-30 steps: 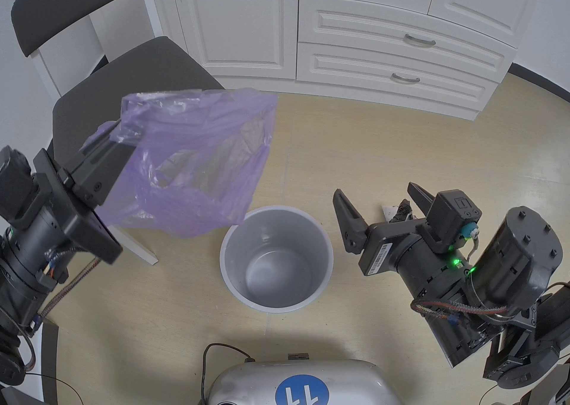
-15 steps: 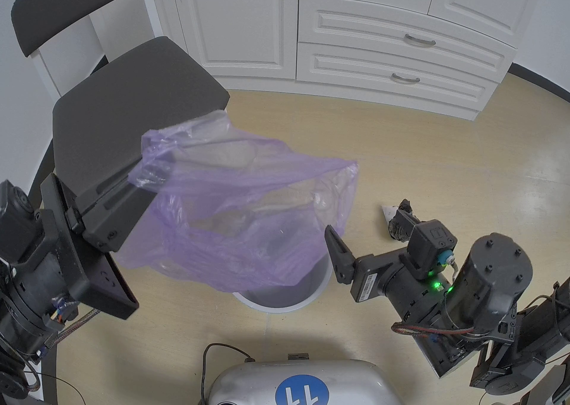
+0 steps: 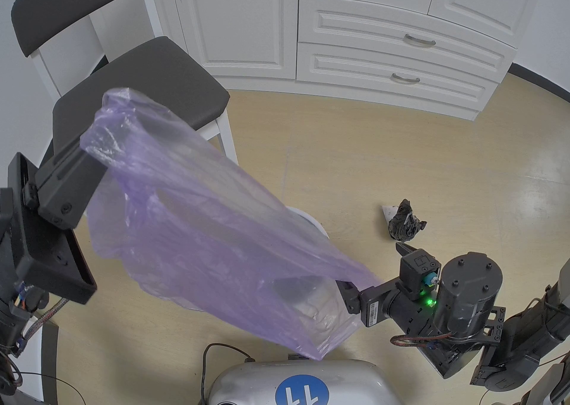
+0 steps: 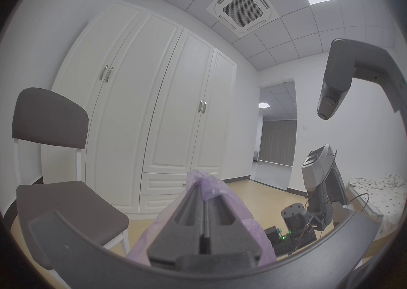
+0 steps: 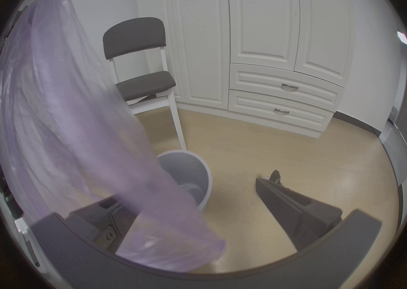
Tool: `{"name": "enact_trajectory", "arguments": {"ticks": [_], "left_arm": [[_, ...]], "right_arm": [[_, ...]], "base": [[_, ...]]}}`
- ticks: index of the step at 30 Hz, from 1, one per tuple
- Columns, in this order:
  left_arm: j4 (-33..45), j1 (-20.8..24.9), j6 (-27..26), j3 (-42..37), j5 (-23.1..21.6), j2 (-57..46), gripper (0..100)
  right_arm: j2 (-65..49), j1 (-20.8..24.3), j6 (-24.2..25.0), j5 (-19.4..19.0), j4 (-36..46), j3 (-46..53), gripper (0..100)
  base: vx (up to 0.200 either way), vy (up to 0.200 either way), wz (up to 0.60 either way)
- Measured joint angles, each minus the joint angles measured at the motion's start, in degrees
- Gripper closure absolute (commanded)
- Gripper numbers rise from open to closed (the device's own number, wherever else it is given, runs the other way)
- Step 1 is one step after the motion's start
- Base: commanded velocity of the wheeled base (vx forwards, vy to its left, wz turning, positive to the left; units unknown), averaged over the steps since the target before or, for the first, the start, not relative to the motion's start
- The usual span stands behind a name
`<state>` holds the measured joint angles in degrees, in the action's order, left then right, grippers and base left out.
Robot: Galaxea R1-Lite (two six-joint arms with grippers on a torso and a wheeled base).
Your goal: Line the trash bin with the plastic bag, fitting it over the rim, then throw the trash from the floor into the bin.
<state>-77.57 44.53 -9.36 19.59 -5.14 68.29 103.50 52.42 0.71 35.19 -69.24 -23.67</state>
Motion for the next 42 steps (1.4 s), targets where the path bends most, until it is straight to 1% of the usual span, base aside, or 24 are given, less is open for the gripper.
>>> {"name": "enact_trajectory", "arguments": {"ticks": [4,6,10,16,20,22,30,34,37,39,42], "left_arm": [[0.0,0.0,0.0,0.4,0.0,-0.6,100],[0.0,0.0,0.1,0.5,0.0,-0.7,100],[0.0,0.0,0.0,0.8,0.0,-1.1,100],[0.2,0.0,0.1,1.4,0.0,-1.9,100],[0.3,-0.1,0.1,1.7,0.1,-2.3,100],[0.3,-0.1,0.1,1.8,0.1,-2.5,100],[0.3,-0.3,0.5,2.5,0.2,-3.1,100],[0.3,-0.4,1.0,2.9,0.3,-3.4,100],[0.3,-0.4,1.4,3.4,1.8,-3.7,100],[0.3,-0.5,1.5,4.0,3.0,-3.8,100],[0.3,-0.5,1.8,4.7,3.6,-3.9,100]], "right_arm": [[0.6,0.0,0.9,-0.7,0.0,0.4,0],[1.1,0.0,2.6,-1.4,0.0,0.2,0],[1.9,0.1,5.7,-4.6,0.1,-0.5,0],[2.7,0.8,12.7,-7.6,0.3,-2.5,0],[2.6,1.3,20.2,-12.7,1.9,-4.7,0],[2.5,1.4,22.4,-14.0,4.1,-6.3,0],[1.2,2.0,36.4,-14.9,15.2,-15.2,0],[0.8,2.8,40.7,-15.1,17.1,-18.0,0],[0.9,3.4,42.0,-14.9,17.5,-19.7,0],[1.2,3.6,41.3,-14.7,17.6,-20.1,0],[1.9,3.9,39.8,-14.0,18.5,-20.1,0]], "base": [[0.000,0.000,0.00],[0.000,0.000,0.00],[0.000,0.000,0.00],[0.000,0.000,0.00],[0.000,0.000,0.00],[0.000,0.000,0.00],[0.000,0.000,0.00],[0.000,0.000,0.00],[0.000,0.000,0.00],[0.000,0.000,0.00],[0.000,0.000,0.00]]}}
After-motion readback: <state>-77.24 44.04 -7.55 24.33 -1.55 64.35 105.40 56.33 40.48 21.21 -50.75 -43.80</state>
